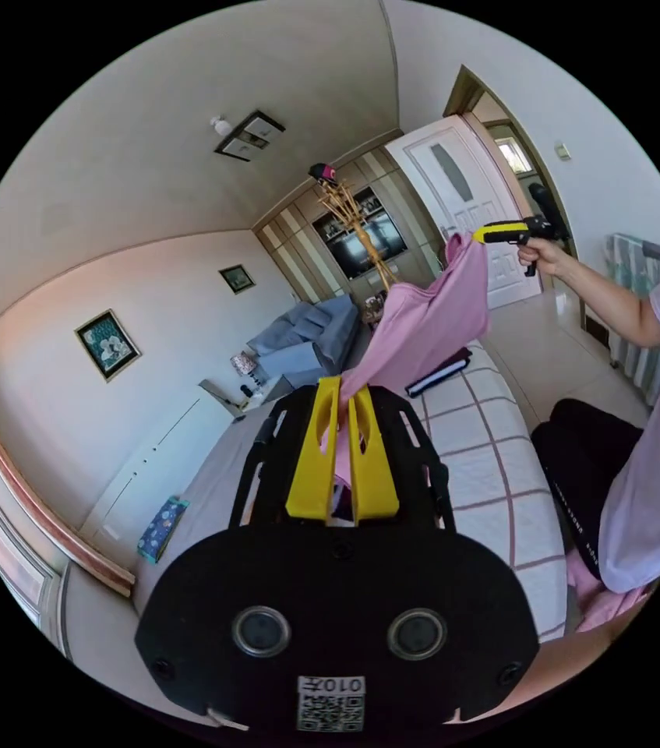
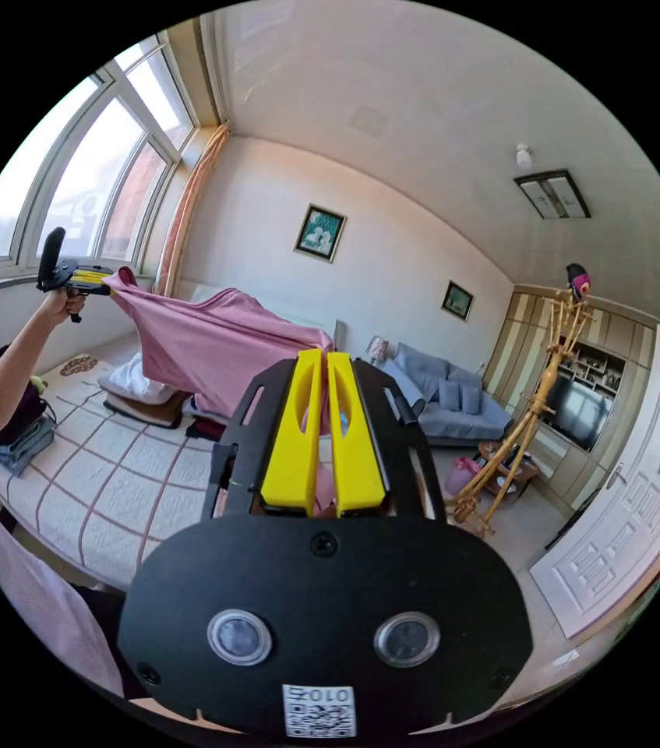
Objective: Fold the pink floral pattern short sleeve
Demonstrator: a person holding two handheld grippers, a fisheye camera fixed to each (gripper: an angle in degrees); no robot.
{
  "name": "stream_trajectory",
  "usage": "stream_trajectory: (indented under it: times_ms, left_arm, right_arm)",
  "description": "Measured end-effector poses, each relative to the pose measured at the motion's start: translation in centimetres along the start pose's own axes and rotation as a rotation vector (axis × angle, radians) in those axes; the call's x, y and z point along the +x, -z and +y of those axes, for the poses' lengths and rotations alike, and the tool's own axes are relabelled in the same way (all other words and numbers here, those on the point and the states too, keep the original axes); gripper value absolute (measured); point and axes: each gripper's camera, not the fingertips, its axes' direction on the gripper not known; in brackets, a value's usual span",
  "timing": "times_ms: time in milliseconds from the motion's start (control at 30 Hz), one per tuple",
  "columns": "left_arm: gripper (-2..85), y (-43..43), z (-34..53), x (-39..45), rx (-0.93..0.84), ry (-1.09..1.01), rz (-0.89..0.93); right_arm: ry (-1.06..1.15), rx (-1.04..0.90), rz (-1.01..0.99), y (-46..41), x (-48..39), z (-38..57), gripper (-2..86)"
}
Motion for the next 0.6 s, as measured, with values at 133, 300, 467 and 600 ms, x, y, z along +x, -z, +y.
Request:
stream_trajectory:
  times_ms: [133,300,467,600]
  left_arm:
    - [-0.4,-3.5,7.4,7.6,-0.134,-0.107,0.102]
    - [-0.3,-10.0,18.4,16.5,-0.45,-0.055,0.21]
    - [-0.4,-10.6,24.4,19.7,-0.603,0.039,0.26]
    - [-0.4,-7.4,24.3,19.6,-0.575,0.052,0.25]
  right_arm:
    - [-0.08,-0.216,-0.113,-6.8,-0.2,10.1,1.2]
    - [-0.166,-0.451,-0.225,-12.9,-2.2,19.9,1.1]
    - [-0.153,-0.58,-0.29,-14.3,-4.7,24.0,1.2]
    - [-0.22,-0.604,-0.305,-12.8,-2.6,24.6,1.2]
